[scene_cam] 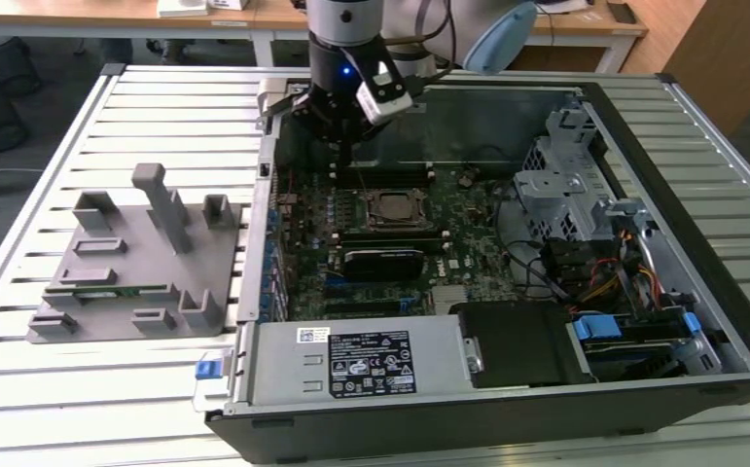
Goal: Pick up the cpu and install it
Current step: 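Install the first cpu locking lever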
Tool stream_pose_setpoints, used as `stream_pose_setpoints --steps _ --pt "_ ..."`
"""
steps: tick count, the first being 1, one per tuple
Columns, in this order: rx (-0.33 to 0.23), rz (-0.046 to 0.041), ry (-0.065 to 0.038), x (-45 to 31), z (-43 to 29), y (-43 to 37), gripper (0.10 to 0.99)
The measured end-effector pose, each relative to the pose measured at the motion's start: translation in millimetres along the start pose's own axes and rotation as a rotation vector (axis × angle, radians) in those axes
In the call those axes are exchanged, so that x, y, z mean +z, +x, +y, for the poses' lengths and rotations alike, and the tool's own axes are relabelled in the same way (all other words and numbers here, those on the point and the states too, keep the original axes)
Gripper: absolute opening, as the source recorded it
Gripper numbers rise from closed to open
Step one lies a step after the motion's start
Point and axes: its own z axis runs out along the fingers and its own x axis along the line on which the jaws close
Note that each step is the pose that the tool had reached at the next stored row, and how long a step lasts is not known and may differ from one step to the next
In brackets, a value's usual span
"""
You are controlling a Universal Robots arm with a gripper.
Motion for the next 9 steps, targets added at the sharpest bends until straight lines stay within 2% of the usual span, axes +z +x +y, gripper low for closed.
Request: stream_pose_setpoints --steps 4,9 --pt "-0.003 0.0001 0.000 0.1 1.4 -5.1 0.106" --pt "-0.006 0.0001 0.000 0.4 2.4 -18.4 0.106"
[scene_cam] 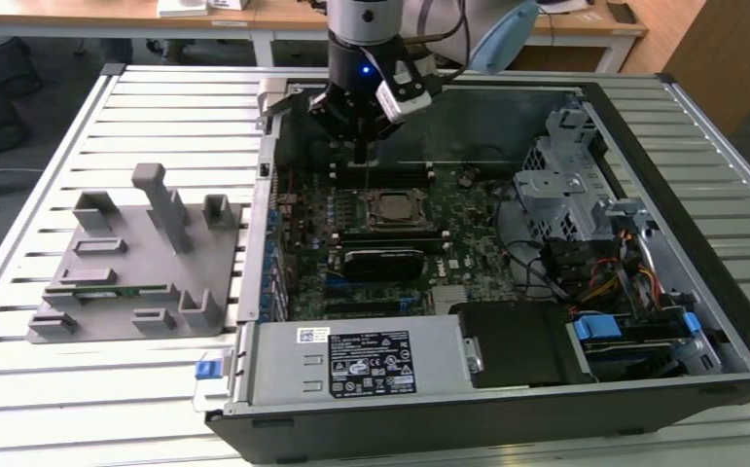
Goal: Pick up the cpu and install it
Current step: 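Install the first cpu locking lever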
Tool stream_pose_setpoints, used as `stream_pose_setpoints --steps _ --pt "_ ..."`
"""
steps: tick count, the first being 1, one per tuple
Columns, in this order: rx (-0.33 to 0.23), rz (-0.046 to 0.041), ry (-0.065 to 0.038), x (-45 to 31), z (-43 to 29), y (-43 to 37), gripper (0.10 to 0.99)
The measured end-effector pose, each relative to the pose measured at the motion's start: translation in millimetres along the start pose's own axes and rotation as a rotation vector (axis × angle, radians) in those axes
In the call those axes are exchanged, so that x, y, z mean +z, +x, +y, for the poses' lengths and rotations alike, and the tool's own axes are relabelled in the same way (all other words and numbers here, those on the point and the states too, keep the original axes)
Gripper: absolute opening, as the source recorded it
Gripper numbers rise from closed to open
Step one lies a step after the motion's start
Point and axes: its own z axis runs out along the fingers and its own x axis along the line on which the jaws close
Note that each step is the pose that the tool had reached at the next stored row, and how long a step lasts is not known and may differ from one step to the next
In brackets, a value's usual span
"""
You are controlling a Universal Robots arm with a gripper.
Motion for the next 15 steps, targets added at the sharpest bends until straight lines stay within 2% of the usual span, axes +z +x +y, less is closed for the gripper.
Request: stream_pose_setpoints --steps 6,15 --pt "-0.001 -0.0002 0.000 1.4 -0.1 -13.1 0.106" --pt "-0.001 -0.0027 -0.001 6.5 -0.7 -17.1 0.106"
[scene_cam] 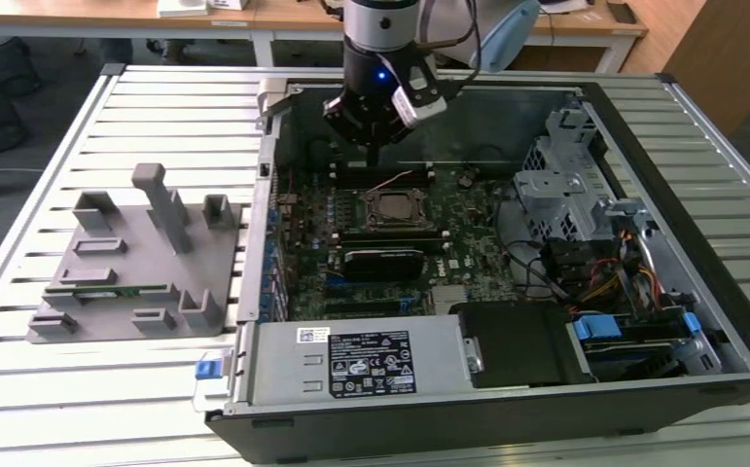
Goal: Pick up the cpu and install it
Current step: 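Install the first cpu locking lever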
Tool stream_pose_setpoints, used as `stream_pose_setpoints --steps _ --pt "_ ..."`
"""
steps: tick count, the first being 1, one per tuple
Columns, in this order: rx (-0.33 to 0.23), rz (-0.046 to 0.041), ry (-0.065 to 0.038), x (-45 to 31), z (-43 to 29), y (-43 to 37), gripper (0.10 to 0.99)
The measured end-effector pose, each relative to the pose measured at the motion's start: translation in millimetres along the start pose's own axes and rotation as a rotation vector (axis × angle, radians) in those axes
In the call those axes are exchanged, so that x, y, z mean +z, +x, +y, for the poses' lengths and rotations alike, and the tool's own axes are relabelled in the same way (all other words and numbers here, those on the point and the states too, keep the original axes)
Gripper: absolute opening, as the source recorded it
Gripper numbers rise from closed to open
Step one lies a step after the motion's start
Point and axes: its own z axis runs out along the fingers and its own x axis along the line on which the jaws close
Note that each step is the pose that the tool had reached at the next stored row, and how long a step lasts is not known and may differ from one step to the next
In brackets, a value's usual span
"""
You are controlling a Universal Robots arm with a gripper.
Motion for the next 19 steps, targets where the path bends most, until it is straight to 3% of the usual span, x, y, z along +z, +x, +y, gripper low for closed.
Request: stream_pose_setpoints --steps 4,19 --pt "0.000 -0.0029 -0.003 2.8 -1.8 -0.3 0.106" --pt "0.000 -0.0107 -0.036 10.6 -11.4 -0.6 0.106"
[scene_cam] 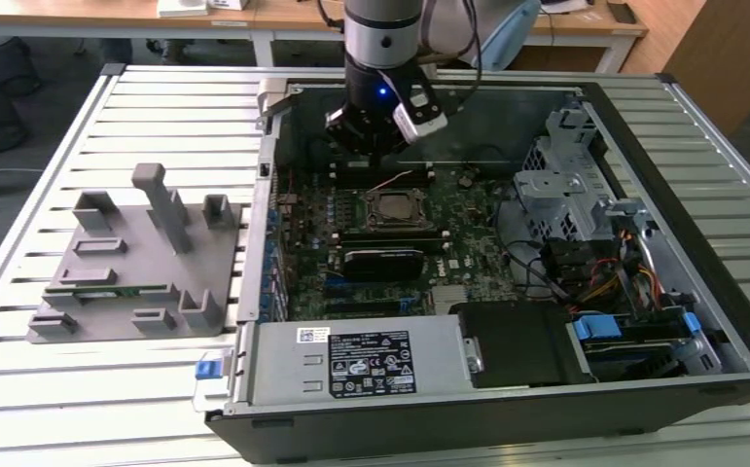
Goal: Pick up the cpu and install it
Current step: 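Install the first cpu locking lever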
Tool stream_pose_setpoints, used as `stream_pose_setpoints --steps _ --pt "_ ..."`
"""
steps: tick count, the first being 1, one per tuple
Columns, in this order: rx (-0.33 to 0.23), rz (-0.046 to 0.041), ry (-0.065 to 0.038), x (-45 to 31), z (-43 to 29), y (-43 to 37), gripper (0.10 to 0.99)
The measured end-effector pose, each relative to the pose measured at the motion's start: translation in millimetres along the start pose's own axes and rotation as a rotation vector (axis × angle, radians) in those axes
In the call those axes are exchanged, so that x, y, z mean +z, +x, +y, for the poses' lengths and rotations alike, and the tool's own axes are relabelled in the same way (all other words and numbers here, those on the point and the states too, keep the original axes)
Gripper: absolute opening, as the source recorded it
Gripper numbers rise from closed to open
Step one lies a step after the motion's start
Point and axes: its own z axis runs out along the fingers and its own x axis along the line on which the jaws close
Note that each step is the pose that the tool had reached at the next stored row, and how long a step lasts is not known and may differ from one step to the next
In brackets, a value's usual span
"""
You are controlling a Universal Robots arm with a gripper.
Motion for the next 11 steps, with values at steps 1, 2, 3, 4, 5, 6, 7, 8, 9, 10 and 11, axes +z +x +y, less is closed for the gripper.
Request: stream_pose_setpoints --steps 1,2,3,4,5,6,7,8,9,10,11 --pt "0.000 -0.0006 -0.001 0.4 -0.4 0.0 0.106" --pt "0.000 -0.0011 -0.001 0.8 -0.6 0.0 0.106" --pt "0.000 -0.0021 -0.001 1.1 -0.9 0.0 0.106" --pt "0.000 -0.0030 -0.001 1.6 -1.1 0.1 0.106" --pt "0.000 -0.0040 -0.001 2.1 -1.2 0.0 0.106" --pt "0.000 -0.0047 -0.001 2.9 -1.2 -0.5 0.106" --pt "0.000 -0.0051 -0.001 3.8 -1.3 -1.4 0.106" --pt "-0.001 -0.0053 -0.001 4.9 -1.3 -3.3 0.106" --pt "-0.003 -0.0055 -0.001 6.0 -1.4 -5.3 0.106" --pt "-0.005 -0.0056 0.000 7.2 -1.4 -7.1 0.106" --pt "-0.007 -0.0057 0.000 8.4 -1.4 -9.1 0.106"
